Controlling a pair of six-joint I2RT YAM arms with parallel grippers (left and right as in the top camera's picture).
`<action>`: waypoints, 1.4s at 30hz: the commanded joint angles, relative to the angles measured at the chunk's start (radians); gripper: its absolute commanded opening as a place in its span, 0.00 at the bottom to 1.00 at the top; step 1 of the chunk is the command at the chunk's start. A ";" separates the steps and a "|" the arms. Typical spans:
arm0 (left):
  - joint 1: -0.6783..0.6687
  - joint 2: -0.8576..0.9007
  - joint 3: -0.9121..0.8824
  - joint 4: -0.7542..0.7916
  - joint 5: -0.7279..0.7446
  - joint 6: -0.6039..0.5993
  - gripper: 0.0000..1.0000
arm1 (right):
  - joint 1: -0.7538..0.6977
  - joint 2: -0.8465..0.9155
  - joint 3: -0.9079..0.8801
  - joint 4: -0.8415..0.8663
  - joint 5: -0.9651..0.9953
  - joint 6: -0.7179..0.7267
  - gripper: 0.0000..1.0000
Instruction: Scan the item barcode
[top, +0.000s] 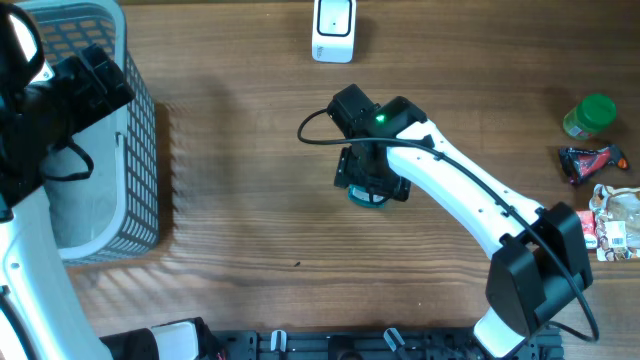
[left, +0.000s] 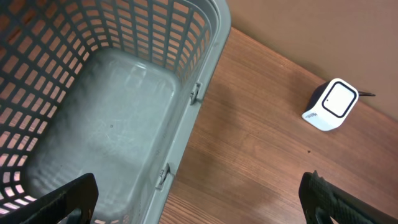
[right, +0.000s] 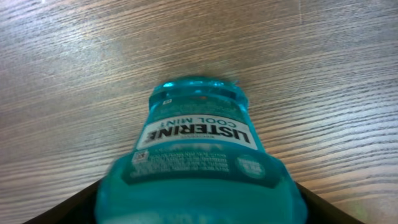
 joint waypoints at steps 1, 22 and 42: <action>0.008 0.001 0.008 0.002 0.005 -0.001 1.00 | 0.000 0.038 -0.001 0.000 0.012 0.027 0.72; 0.008 0.001 0.008 0.002 0.005 -0.002 1.00 | 0.000 -0.001 0.169 -0.028 0.000 -0.029 0.63; 0.008 0.001 0.008 0.002 0.005 -0.001 1.00 | 0.000 -0.002 0.232 -0.076 0.131 -0.079 0.88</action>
